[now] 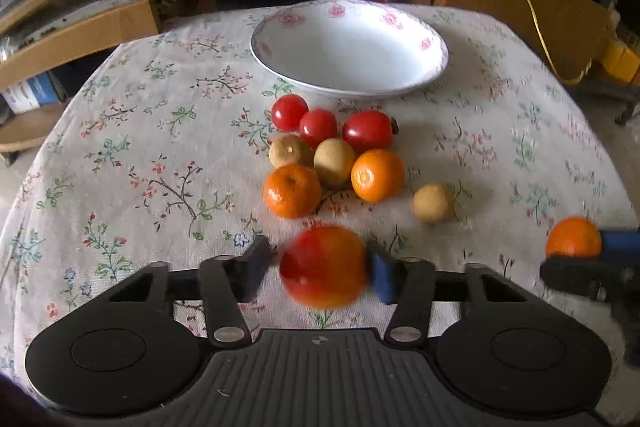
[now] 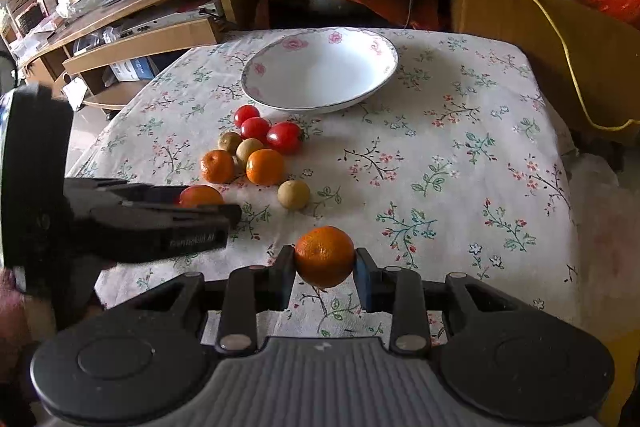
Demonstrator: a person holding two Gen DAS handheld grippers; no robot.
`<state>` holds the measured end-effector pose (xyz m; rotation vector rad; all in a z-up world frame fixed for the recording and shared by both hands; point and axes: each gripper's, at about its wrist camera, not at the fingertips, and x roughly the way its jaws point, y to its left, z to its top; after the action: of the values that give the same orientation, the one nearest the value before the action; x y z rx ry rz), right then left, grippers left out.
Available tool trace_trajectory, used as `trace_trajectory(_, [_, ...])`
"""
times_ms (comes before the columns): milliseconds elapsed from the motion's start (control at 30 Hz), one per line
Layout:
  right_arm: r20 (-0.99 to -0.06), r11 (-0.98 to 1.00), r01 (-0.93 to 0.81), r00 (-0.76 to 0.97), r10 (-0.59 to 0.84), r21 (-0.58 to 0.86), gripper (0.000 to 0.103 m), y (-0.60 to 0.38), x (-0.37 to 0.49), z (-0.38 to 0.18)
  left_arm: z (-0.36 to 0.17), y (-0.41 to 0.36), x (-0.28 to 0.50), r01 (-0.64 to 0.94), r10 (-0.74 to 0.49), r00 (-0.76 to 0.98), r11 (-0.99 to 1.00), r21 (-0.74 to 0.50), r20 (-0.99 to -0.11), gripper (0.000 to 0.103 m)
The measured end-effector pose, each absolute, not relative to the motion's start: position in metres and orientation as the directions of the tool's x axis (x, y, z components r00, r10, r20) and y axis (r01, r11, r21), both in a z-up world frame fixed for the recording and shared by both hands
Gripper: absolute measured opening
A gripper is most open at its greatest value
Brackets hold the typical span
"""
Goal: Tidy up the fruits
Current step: 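Grasp the large red tomato with the left gripper while the right gripper holds the mandarin, then carry the red tomato and mandarin over the white bowl with both grippers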
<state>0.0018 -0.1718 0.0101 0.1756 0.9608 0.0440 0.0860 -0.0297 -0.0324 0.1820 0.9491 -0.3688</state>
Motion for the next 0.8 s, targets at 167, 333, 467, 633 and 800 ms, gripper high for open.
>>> trace_trajectory(167, [-0.815,0.984,0.056,0.57,0.106,0.167,0.033,-0.175,0.003,0.008,-0.031,-0.031,0.083,0.397,-0.234,0.52,0.918,-0.01,-0.822,0.051])
trace_trajectory(333, [-0.807,0.986,0.043,0.58,0.109,0.164,0.033,-0.172,0.002,0.011,-0.03,-0.031,0.075,0.408,-0.222,0.523,0.913,0.013,-0.823,0.051])
trace_trajectory(467, [-0.805,0.986,0.049,0.584,0.101,0.159,0.033,-0.173,0.001,0.012,-0.034,-0.029,0.068,0.41,-0.219,0.536,0.912,0.025,-0.816,0.055])
trace_trajectory(633, [-0.811,0.989,0.041,0.578,0.093,0.143,0.033,-0.17,0.0,0.013,-0.035,-0.027,0.065,0.385,-0.194,0.547,0.922,0.039,-0.814,0.068])
trace_trajectory(800, [-0.788,0.99,0.023,0.608,0.098,0.141,0.033,-0.165,0.004,0.022,-0.034,-0.024,0.064,0.369,-0.172,0.526,0.929,0.042,-0.833,0.074])
